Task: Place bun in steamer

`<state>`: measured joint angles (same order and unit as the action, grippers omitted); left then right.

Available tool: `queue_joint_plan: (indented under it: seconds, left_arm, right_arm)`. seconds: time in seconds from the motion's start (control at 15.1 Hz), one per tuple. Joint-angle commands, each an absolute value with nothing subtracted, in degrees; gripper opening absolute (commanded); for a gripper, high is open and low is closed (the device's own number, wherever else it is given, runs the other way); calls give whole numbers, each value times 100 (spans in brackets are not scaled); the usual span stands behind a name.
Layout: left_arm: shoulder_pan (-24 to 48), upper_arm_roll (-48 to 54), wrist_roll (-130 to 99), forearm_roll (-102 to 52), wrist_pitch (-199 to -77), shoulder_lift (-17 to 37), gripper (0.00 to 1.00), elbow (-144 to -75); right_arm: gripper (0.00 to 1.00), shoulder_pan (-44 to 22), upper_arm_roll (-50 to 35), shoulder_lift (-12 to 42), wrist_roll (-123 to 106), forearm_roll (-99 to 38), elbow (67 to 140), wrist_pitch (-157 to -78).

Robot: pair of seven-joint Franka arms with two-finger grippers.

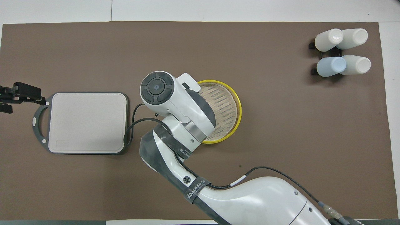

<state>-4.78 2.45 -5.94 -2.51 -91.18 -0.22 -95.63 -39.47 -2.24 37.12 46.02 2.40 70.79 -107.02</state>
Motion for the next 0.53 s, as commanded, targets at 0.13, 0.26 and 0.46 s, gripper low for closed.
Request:
queue_joint_plan:
  seconds: [0.13,0.26,0.46]
  left_arm:
    - [-413,202,-615,-211,-9193,-167,100,-9747]
    - [-422,202,-615,-211,-9193,-167,100,-9747]
    - [-413,202,-607,-211,-9193,-167,100,-9747]
  right_arm:
    - [0,-3938,-229,3349,4702,123,7725,-11091]
    - [0,-3938,-229,3322,4702,123,7761,-11101]
    - [100,-3946,-229,3322,4702,141,7708,-11004]
